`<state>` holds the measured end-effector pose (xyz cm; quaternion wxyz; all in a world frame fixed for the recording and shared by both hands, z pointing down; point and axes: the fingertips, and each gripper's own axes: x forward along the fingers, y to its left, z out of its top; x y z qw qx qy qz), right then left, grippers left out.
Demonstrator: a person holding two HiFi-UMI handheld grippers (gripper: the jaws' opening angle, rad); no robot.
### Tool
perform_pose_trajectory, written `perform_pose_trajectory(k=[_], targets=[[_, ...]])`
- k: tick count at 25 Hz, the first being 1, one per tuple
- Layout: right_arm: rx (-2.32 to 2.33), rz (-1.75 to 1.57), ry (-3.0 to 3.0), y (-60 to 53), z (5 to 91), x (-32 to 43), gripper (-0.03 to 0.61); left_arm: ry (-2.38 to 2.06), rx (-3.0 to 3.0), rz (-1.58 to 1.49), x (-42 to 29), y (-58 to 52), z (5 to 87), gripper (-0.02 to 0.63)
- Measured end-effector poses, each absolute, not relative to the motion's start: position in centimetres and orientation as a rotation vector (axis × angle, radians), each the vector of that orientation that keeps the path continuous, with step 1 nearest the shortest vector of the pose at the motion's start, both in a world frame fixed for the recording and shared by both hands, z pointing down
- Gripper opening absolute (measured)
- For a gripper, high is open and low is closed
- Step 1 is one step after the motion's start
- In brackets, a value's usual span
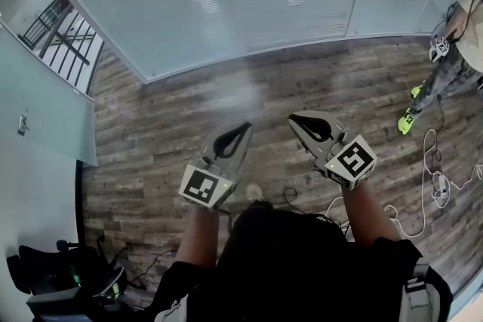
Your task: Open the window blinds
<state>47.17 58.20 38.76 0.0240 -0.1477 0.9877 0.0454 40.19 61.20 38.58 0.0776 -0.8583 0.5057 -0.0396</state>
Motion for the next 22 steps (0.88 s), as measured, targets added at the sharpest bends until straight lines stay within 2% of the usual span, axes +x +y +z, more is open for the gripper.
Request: perform_pose_trajectory(k=[22], targets=[[-0.466,0.066,2.984,58.0,38.1,48.4,0.005,1.507,-2.584,-0.117,41.3,61.4,38.4,0.004]])
